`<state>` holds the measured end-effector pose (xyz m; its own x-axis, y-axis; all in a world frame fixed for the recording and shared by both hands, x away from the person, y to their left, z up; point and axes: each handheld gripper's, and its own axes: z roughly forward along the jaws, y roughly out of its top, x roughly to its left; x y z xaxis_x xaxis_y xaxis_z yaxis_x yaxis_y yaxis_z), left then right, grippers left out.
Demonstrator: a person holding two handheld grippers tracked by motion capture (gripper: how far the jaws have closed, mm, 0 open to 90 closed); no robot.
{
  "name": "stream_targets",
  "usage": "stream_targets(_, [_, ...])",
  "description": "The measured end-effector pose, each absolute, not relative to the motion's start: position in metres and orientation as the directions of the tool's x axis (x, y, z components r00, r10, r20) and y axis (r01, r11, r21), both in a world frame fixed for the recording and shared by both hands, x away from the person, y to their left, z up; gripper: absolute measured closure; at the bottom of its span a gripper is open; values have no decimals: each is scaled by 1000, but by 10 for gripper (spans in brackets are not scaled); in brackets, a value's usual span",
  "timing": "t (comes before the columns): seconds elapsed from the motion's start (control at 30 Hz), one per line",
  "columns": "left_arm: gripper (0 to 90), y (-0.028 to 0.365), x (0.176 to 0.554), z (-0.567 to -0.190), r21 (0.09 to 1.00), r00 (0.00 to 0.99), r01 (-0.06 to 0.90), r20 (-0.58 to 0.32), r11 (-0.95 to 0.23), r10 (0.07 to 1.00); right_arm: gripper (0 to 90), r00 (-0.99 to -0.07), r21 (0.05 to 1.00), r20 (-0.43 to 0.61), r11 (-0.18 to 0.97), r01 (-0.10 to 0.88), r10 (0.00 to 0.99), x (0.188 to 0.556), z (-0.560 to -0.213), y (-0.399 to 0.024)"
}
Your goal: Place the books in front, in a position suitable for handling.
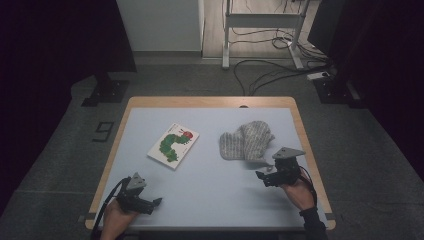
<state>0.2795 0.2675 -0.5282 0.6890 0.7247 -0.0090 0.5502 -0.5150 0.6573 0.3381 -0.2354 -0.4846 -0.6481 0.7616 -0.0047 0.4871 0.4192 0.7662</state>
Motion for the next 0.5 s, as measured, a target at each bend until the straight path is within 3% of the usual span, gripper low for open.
stream_targets(0.5, [0, 267, 279, -528, 657, 688, 551, -9, -514, 725, 0, -629, 768, -35, 424, 480, 777, 369, -472, -233])
